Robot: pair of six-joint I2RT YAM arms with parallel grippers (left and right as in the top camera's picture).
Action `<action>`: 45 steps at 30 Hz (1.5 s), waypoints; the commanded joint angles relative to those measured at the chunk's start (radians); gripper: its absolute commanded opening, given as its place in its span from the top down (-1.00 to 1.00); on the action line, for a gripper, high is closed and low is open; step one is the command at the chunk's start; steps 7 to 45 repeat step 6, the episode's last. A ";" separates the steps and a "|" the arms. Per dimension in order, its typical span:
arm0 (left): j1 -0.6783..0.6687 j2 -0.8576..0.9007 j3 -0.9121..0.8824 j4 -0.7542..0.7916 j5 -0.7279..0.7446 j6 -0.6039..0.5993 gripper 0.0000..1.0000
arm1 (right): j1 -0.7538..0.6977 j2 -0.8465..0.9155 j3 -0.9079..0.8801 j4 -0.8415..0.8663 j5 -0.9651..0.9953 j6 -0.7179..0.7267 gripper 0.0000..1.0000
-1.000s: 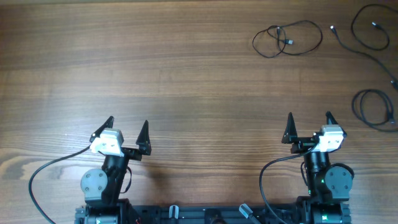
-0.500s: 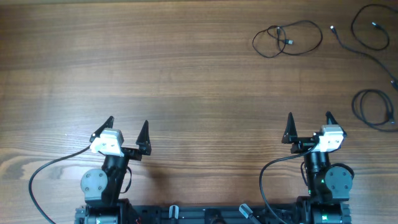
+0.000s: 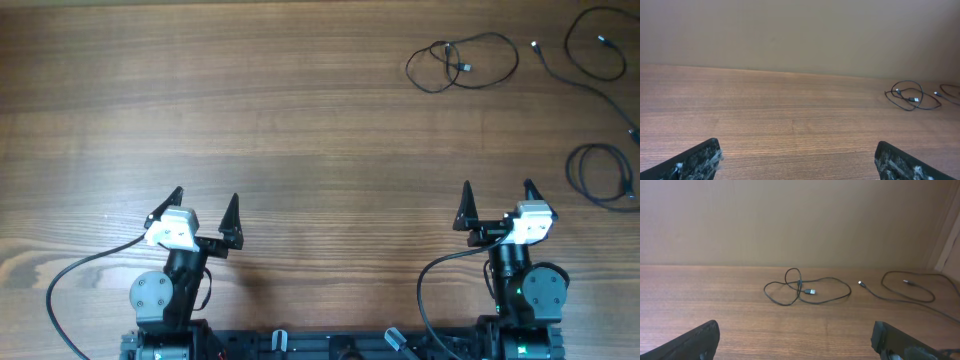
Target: Untangle cables
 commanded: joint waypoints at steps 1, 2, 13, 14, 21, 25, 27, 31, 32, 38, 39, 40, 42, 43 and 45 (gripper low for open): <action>0.007 -0.008 -0.009 0.000 -0.017 0.022 -1.00 | -0.009 -0.009 -0.014 0.004 -0.016 -0.012 -1.00; 0.007 -0.008 -0.009 0.000 -0.017 0.022 -1.00 | -0.009 -0.009 -0.014 0.003 -0.016 -0.013 -1.00; 0.007 -0.008 -0.009 0.000 -0.017 0.022 -1.00 | -0.009 -0.009 -0.014 0.004 -0.016 -0.013 -1.00; 0.007 -0.008 -0.009 0.000 -0.017 0.022 -1.00 | -0.009 -0.009 -0.014 0.004 -0.016 -0.013 -1.00; 0.007 -0.008 -0.009 0.000 -0.017 0.022 -1.00 | -0.009 -0.009 -0.014 0.004 -0.016 -0.013 -1.00; 0.007 -0.008 -0.009 0.000 -0.017 0.022 -1.00 | -0.009 -0.009 -0.014 0.004 -0.016 -0.013 -1.00; 0.007 -0.008 -0.009 0.000 -0.017 0.022 -1.00 | -0.009 -0.009 -0.014 0.004 -0.016 -0.013 -1.00; 0.007 -0.008 -0.009 0.000 -0.017 0.022 -1.00 | -0.009 -0.009 -0.014 0.004 -0.016 -0.013 -1.00; 0.007 -0.008 -0.009 0.000 -0.017 0.022 -1.00 | -0.009 -0.009 -0.014 0.004 -0.016 -0.013 -1.00; 0.007 -0.008 -0.009 0.000 -0.017 0.022 -1.00 | -0.009 -0.009 -0.014 0.004 -0.016 -0.013 -1.00; 0.007 -0.008 -0.009 0.000 -0.017 0.022 -1.00 | -0.009 -0.009 -0.014 0.004 -0.016 -0.013 -1.00; 0.007 -0.008 -0.009 0.000 -0.017 0.022 -1.00 | -0.009 -0.009 -0.014 0.004 -0.016 -0.013 -1.00; 0.007 -0.008 -0.009 0.000 -0.017 0.022 -1.00 | -0.009 -0.009 -0.014 0.004 -0.016 -0.013 -1.00; 0.007 -0.008 -0.009 0.000 -0.017 0.022 -1.00 | -0.009 -0.009 -0.014 0.004 -0.016 -0.013 -1.00; 0.007 -0.008 -0.009 0.000 -0.017 0.022 -1.00 | -0.009 -0.009 -0.014 0.004 -0.016 -0.013 -1.00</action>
